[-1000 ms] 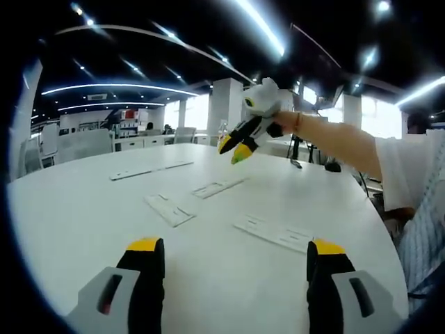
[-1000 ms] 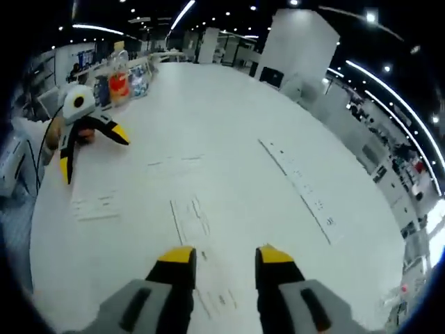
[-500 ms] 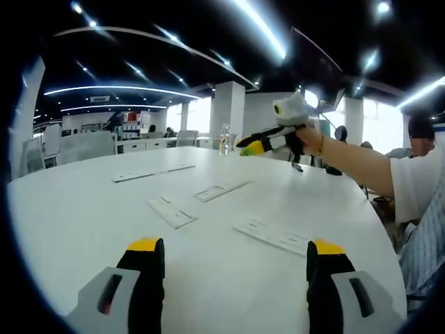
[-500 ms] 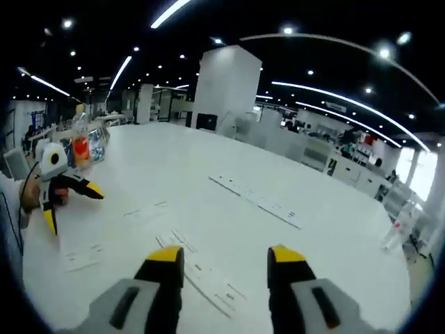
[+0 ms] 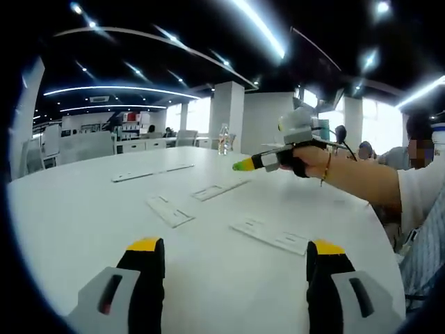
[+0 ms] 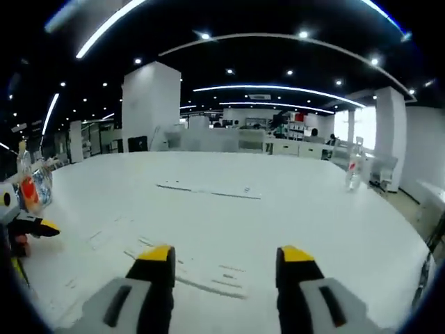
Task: Locate the socket holder cover, grip the socket holder cover, clip it into the socket holder slot.
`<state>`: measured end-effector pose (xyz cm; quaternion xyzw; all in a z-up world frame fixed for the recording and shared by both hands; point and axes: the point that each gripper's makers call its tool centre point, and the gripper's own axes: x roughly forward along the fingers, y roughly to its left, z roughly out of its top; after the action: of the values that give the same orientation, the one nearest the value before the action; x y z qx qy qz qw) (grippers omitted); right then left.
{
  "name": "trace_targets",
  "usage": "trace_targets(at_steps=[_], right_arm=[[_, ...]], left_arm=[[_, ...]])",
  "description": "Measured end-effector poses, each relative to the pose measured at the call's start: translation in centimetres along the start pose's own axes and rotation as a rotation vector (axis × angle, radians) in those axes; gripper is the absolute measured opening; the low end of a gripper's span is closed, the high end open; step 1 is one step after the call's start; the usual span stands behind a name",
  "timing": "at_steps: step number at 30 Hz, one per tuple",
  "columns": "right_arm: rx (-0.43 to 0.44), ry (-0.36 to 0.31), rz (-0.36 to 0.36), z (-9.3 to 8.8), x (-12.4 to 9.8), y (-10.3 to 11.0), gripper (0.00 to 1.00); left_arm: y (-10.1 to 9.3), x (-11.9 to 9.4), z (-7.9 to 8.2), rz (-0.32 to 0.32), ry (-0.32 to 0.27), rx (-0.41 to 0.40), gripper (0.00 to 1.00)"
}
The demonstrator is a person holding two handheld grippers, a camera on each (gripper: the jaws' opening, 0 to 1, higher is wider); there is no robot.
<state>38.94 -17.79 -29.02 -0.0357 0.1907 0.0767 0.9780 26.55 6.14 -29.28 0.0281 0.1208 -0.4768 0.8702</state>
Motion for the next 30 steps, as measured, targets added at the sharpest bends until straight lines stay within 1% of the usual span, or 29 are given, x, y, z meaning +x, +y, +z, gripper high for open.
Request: trace_targets(at_steps=[5, 8, 11, 14, 15, 23, 25, 30], right_arm=[[-0.011, 0.023, -0.038, -0.9, 0.8, 0.9, 0.62], [-0.011, 0.035, -0.065, -1.3, 1.2, 0.9, 0.63], [0.0, 0.044, -0.07, -1.6, 1.3, 1.1, 0.64], [-0.02, 0.053, -0.086, -1.9, 1.4, 1.0, 0.64], [-0.022, 0.043, -0.084, -1.8, 1.4, 1.0, 0.64], [-0.012, 0.026, -0.089, -1.8, 1.5, 0.9, 0.64], [-0.009, 0.026, -0.076, -1.9, 1.5, 1.3, 0.62], [0.026, 0.03, -0.05, -2.0, 1.6, 1.7, 0.62]], left_arm=[[-0.1, -0.1, 0.0, -0.001, -0.002, 0.0, 0.83], [-0.1, -0.1, 0.1, -0.003, -0.002, -0.002, 0.83], [-0.2, -0.1, 0.1, -0.005, -0.002, 0.002, 0.83], [-0.2, -0.2, 0.2, -0.006, -0.004, 0.003, 0.83], [-0.3, -0.2, 0.3, -0.007, -0.005, 0.004, 0.83], [-0.2, -0.1, 0.3, -0.008, -0.003, 0.004, 0.83], [-0.2, -0.1, 0.2, -0.008, 0.0, 0.005, 0.83], [-0.1, -0.1, 0.2, -0.006, 0.001, 0.007, 0.83]])
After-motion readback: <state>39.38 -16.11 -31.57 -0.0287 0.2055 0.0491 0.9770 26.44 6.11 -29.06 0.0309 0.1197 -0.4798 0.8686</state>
